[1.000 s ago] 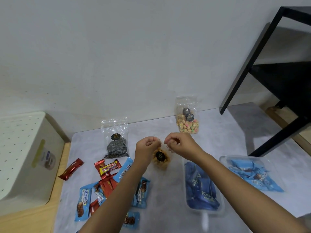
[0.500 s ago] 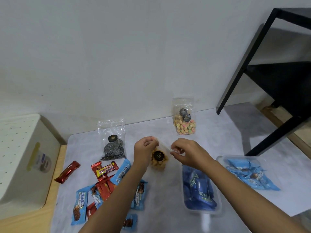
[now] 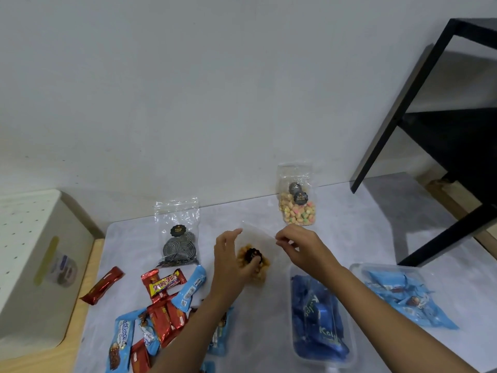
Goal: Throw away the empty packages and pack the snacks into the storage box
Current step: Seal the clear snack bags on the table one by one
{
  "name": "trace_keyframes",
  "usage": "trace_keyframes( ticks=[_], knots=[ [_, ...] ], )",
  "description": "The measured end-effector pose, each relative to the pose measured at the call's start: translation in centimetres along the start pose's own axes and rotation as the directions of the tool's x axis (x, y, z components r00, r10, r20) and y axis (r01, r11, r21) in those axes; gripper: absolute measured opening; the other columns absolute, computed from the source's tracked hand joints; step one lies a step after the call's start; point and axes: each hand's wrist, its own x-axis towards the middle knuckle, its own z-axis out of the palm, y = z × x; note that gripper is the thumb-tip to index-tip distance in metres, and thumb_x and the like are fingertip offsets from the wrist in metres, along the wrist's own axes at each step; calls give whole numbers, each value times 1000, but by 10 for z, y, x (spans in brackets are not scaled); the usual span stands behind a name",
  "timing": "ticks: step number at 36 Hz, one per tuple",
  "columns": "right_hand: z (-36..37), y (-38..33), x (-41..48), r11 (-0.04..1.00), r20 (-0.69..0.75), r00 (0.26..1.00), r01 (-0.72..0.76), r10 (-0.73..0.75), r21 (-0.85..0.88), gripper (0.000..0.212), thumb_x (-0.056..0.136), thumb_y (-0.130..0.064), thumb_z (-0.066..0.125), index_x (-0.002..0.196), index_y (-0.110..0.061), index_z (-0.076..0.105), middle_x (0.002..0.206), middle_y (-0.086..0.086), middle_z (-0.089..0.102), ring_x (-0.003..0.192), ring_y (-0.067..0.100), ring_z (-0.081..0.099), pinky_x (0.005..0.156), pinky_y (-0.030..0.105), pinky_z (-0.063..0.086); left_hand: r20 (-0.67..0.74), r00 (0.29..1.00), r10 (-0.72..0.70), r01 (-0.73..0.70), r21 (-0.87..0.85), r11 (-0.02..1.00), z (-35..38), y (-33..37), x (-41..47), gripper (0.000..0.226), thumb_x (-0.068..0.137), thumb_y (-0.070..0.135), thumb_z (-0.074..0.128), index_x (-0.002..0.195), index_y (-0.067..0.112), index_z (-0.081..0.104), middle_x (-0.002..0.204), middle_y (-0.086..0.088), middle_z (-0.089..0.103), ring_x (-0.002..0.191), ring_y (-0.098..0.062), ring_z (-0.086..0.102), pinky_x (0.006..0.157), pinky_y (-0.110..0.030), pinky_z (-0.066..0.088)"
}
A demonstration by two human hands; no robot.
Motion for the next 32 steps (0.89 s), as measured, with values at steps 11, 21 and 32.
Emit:
trace_keyframes(
  ticks=[11,21,32],
  knots=[
    [6,34,60,987,-13,1000,15,-13,163,13,85,-5,61,93,-6,71,88,5,69,83,7,60,73,16,51,90,991,-98,96,35,995,28,-22,27,102,76,28,74,138,45,-5,118,7,24,107,-3,35,88,5,27],
    [4,87,125,978,-201,979,5,38,208,10,79,1,66,85,-4,73,79,4,67,75,2,56,67,8,46,-4,995,-96,95,169,981,57,-14,100,105,80,29,70,139,31,-17,114,7,21,99,-1,32,84,7,23],
    [-1,110,156,953,-266,963,32,52,302,11,80,4,68,88,-2,72,86,6,64,80,6,58,66,17,53,-89,993,-76,90,167,982,83,-12,135,100,76,6,66,139,31,-7,115,2,23,102,-12,39,85,-5,28]
  ],
)
